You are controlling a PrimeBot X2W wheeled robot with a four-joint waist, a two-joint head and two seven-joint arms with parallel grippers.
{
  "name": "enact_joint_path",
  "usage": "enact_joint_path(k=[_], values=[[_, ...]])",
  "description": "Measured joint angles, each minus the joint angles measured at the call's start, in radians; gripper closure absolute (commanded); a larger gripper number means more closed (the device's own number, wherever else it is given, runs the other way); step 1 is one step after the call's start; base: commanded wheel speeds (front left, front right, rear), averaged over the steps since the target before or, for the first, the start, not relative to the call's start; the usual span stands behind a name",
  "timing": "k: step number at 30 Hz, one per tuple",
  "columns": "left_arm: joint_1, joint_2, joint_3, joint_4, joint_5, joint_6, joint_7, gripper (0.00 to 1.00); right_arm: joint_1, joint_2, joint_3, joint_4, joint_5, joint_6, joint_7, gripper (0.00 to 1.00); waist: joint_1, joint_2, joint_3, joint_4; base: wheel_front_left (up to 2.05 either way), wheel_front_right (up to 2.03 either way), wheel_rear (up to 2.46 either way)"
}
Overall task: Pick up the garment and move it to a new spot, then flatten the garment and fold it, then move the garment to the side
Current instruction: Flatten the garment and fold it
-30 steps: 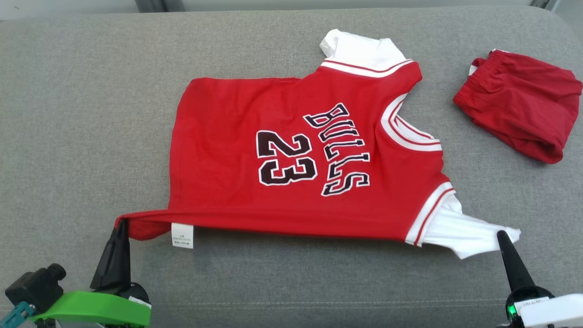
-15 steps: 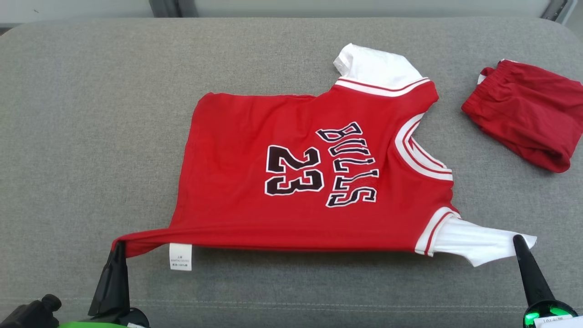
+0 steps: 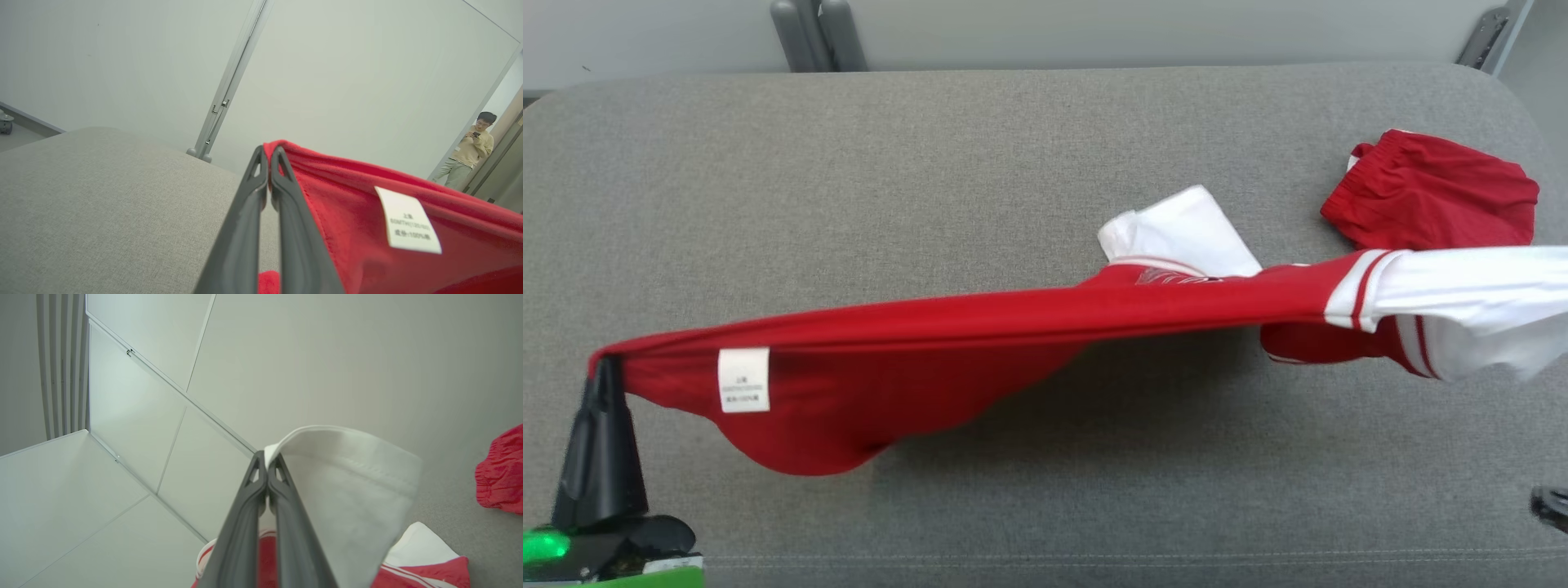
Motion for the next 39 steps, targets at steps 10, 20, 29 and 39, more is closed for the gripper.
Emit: enact_joint_path(k=[10,20,29,39], values=[[-0.037,0.129,0.114,-0.241,0.052,0.002,0.002,1.0,-0.142,-0.099,-0.096,-0.245,-0.003,-0.03,0.001,1.0,0.0,0.0,-0.02,-0.011,0.0,0.0,0.0],[-0.112,0.255,0.141,-0.373,0.016,0.037,0.172,1.0,-0.32,-0.185,-0.134,-0.279,0.026,-0.18,0.086,1.0,0.0,0.0,0.025,-0.008,0.0,0.0,0.0],[-0.305,0.317,0.061,-0.336,-0.158,0.057,0.354,1.0,-0.5,-0.288,-0.066,-0.2,0.044,-0.207,0.236,1.0,0.0,0.0,0.114,0.002,0.0,0.0,0.0],[-0.804,0.358,-0.078,-0.059,-0.236,0.103,0.542,1.0,-0.938,-0.248,0.042,0.286,-0.082,-0.214,0.36,1.0,0.0,0.0,0.258,0.024,0.0,0.0,0.0]])
